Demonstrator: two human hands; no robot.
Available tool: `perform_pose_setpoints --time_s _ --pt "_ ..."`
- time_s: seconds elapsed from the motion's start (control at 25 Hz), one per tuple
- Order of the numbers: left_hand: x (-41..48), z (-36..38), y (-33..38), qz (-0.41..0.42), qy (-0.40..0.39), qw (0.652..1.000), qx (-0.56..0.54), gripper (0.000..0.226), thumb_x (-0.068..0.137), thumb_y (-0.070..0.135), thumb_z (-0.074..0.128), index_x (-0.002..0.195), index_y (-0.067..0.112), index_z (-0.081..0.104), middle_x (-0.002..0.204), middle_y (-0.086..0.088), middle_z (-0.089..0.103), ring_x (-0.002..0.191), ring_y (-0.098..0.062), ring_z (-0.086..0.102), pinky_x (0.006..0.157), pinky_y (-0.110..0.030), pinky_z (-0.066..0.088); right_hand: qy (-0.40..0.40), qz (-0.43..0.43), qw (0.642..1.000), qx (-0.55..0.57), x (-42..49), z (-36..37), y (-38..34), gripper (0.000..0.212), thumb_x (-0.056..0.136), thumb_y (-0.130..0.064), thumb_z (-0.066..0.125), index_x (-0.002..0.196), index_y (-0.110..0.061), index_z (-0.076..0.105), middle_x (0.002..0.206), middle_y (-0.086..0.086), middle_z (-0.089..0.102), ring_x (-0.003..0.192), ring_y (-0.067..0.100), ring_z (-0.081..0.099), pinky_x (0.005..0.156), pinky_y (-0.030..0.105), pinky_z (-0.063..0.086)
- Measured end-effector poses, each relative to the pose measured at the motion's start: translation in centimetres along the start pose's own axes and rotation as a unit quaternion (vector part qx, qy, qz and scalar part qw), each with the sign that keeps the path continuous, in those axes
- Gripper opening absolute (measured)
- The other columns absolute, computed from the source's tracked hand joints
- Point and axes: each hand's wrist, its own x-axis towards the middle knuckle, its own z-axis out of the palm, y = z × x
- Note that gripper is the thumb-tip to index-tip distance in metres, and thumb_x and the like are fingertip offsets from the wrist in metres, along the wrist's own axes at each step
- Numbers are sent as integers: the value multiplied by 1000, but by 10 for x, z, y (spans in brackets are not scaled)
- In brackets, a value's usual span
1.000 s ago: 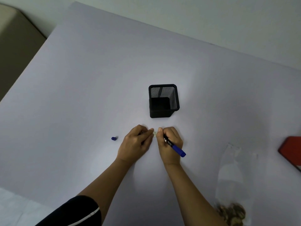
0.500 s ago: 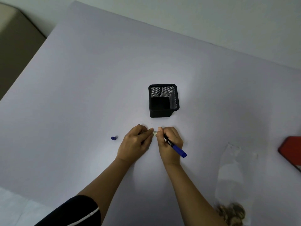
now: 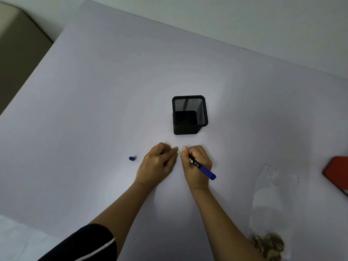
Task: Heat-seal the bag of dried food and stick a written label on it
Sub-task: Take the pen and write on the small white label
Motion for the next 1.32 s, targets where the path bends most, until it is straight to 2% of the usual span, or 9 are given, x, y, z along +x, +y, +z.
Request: perform_pose_setpoints --time_s 0.16,0.48,0.68,0.84,1.04,1.32 --pt "0 0 1 1 0 1000 0 26 88 23 59 104 7 72 84 -7 63 70 -15 59 64 -19 49 -2 0 1000 4 0 0 -1 31 88 -17 55 61 -2 50 58 8 50 55 13 42 52 12 41" --pt "0 0 0 2 -4 1000 1 26 87 23 59 103 7 72 84 -7 63 70 -16 60 64 -20 50 6 17 1000 12 1 -1 -3 30 88 -17 53 61 -4 48 59 2 46 58 8 40 56 4 37" --pt "0 0 0 1 2 1000 -7 25 87 22 60 103 7 72 83 -7 62 69 -15 59 64 -19 49 2 -4 1000 -1 0 -1 0 30 88 -17 54 62 -2 51 58 8 50 57 13 42 55 7 40" --pt "0 0 -1 -2 1 1000 -5 25 87 21 61 103 7 72 83 -7 62 70 -14 58 65 -17 47 8 13 1000 8 0 0 -1 30 88 -17 54 62 -2 50 58 8 49 56 15 43 53 11 41" --pt "-1 0 0 -1 -3 1000 -2 26 88 23 59 103 8 72 84 -6 62 70 -14 58 66 -17 47 9 16 1000 8 0 0 0 30 88 -19 54 63 -3 50 58 7 49 56 13 42 55 7 39" --pt "0 0 0 2 3 1000 -1 26 88 23 58 103 7 72 84 -6 62 69 -14 58 65 -17 48 29 28 999 13 0 0 -2 29 88 -20 53 63 -4 49 58 6 49 57 13 43 52 8 40"
